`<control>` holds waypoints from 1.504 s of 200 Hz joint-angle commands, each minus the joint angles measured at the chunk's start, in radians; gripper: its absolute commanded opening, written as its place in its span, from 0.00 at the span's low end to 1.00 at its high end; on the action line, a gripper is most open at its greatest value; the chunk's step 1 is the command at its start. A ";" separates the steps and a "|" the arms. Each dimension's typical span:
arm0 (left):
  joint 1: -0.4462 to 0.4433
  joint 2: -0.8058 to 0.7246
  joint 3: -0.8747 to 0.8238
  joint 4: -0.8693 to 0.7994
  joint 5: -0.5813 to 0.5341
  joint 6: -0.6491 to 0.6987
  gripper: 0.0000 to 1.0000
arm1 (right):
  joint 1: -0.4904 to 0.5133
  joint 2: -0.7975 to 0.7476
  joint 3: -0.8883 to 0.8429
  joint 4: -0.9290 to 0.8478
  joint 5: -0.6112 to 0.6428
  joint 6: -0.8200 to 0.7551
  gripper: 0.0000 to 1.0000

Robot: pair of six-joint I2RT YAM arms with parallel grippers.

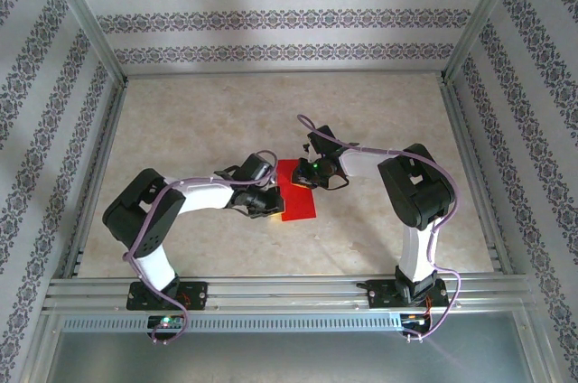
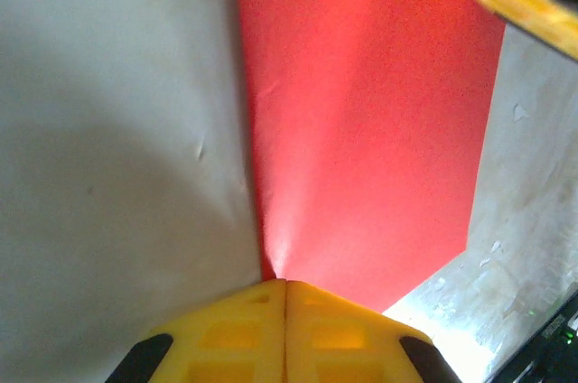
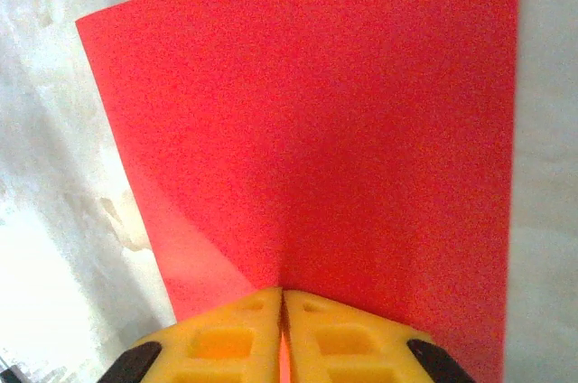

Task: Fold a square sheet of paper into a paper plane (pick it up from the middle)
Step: First fold the square sheet of paper in half at the center of the table, then fold the triangle a second time at the center of the table.

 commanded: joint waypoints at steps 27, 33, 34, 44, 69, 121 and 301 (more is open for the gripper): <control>-0.029 -0.044 -0.056 -0.121 0.012 0.072 0.08 | 0.001 0.057 0.002 -0.074 0.119 -0.002 0.12; -0.030 -0.051 -0.055 -0.128 0.008 0.075 0.08 | 0.001 0.057 0.001 -0.073 0.119 -0.002 0.12; -0.030 -0.052 -0.054 -0.130 0.006 0.076 0.08 | 0.001 0.057 0.001 -0.073 0.119 -0.002 0.12; -0.030 -0.070 -0.049 -0.149 -0.012 0.082 0.08 | 0.001 0.056 0.000 -0.072 0.119 -0.001 0.12; -0.029 -0.122 -0.022 -0.134 -0.045 0.085 0.08 | 0.003 0.053 0.004 -0.069 0.119 -0.001 0.12; -0.035 -0.001 0.042 0.030 0.037 0.019 0.08 | 0.008 0.060 -0.002 -0.075 0.123 0.007 0.12; 0.039 -0.086 0.170 -0.105 -0.062 0.136 0.09 | -0.023 -0.186 -0.027 -0.025 -0.015 0.029 0.27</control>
